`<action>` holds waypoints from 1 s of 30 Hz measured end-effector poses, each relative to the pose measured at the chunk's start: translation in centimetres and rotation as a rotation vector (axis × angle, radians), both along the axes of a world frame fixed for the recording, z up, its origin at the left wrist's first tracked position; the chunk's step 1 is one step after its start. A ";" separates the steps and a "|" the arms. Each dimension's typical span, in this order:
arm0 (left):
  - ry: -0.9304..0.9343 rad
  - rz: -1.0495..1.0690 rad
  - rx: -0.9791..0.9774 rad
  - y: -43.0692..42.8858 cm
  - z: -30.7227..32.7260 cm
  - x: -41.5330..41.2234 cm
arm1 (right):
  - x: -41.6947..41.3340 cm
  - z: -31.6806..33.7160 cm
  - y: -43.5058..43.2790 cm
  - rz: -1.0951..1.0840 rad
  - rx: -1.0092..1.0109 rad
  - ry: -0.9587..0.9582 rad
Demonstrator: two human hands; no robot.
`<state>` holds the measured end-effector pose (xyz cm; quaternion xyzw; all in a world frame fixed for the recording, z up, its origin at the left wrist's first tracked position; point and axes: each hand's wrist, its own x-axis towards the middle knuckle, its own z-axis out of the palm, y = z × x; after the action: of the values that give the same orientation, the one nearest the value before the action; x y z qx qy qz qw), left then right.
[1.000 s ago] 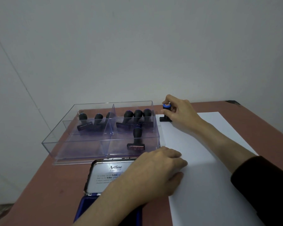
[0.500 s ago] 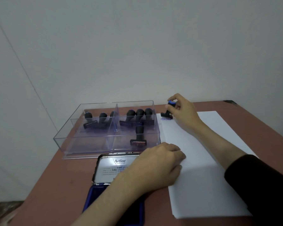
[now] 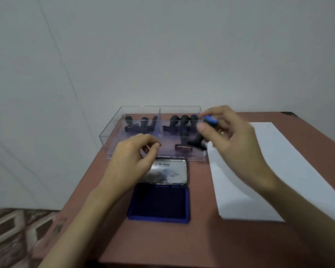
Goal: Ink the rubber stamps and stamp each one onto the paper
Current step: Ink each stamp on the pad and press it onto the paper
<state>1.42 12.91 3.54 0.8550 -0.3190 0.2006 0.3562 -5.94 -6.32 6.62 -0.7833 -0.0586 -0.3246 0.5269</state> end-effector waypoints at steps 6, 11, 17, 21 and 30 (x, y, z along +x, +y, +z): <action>0.085 0.093 -0.090 1.2 -1.5 -0.1 | -2.0 -3.7 5.2 0.167 -0.291 0.132; 0.110 0.087 -0.085 1.3 -1.7 0.2 | -2.0 -4.4 6.1 0.155 -0.396 0.109; 0.115 0.074 -0.065 1.5 -2.0 0.7 | -1.8 -4.7 6.6 0.177 -0.456 0.083; 0.105 0.076 -0.046 1.4 -2.1 0.8 | -1.8 -4.9 6.6 0.198 -0.454 0.038; 0.082 0.081 -0.042 1.4 -2.1 0.8 | -1.8 -5.0 6.6 0.197 -0.464 0.018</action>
<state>2.20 14.28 1.42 0.8673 -0.2649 0.1861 0.3782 -7.70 0.24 1.61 -0.8766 -0.2031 -0.2425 0.3626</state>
